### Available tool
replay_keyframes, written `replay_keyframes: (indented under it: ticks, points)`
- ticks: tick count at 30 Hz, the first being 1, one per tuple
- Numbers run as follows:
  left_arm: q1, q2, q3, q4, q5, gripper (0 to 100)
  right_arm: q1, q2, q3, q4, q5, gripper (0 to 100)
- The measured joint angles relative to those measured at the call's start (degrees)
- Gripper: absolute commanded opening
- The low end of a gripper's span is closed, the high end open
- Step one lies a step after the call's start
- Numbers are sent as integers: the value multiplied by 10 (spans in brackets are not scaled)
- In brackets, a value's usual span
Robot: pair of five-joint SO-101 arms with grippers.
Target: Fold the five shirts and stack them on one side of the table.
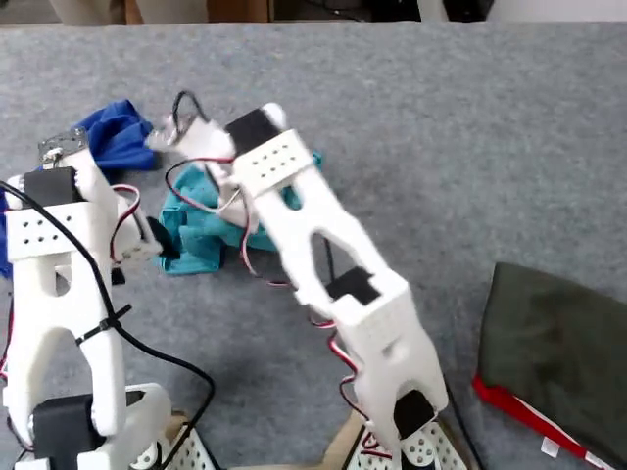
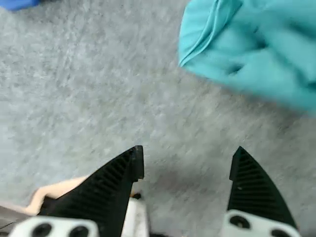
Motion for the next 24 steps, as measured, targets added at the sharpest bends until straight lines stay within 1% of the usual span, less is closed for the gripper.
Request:
replay_keyframes:
  ticks: [3, 6, 10, 12, 14, 19, 24]
  points:
    - [20, 0, 0, -40, 32, 286, 29, -45, 2, 7, 0, 231]
    - [57, 0, 3, -82, 56, 283, 62, -78, 2, 9, 0, 231]
    - [110, 0, 53, -143, 84, 281, 118, -94, 2, 9, 0, 231]
    - [121, 0, 79, -159, 90, 253, 151, -94, 2, 9, 0, 231]
    - [117, 0, 92, -163, 91, 232, 185, -95, 9, 9, 9, 231]
    - [65, 0, 96, -169, 92, 250, 243, -95, 42, 9, 38, 231]
    - [71, 0, 114, -190, 91, 247, 268, -95, 52, 9, 47, 231]
